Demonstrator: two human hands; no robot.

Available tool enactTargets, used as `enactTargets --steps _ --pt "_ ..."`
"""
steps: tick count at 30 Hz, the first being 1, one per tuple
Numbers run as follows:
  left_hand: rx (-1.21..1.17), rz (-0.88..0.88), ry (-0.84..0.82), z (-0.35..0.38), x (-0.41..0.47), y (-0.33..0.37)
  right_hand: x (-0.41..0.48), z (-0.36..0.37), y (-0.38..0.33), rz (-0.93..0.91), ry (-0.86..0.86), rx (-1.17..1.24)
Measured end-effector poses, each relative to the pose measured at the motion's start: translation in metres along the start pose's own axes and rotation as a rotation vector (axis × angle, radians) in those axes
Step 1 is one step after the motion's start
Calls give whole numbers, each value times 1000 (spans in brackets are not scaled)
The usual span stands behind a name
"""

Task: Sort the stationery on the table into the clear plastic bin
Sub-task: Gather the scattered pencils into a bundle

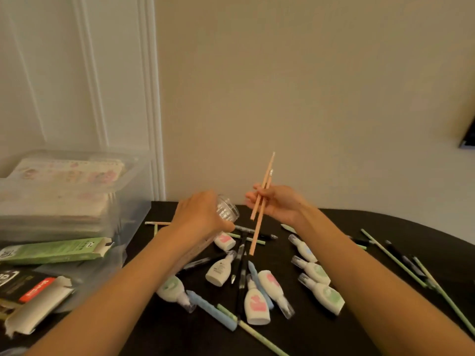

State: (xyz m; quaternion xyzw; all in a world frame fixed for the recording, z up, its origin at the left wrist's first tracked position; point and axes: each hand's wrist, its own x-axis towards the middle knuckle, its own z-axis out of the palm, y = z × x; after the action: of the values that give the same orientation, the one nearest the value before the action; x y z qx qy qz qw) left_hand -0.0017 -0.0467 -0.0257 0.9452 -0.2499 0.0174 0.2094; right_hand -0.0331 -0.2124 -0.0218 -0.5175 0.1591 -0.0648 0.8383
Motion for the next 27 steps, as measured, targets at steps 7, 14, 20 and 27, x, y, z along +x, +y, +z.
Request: enactTargets --steps 7,14,20,27 --pt "58 92 -66 3 -33 40 -43 -24 -23 -94 99 346" --pt "44 124 -76 5 -47 57 -52 -41 -18 -132 297 457" --pt "11 133 -10 4 -50 72 -76 -20 -12 -88 143 260" --pt "-40 129 48 8 -53 76 -87 -18 -14 -115 139 -260"
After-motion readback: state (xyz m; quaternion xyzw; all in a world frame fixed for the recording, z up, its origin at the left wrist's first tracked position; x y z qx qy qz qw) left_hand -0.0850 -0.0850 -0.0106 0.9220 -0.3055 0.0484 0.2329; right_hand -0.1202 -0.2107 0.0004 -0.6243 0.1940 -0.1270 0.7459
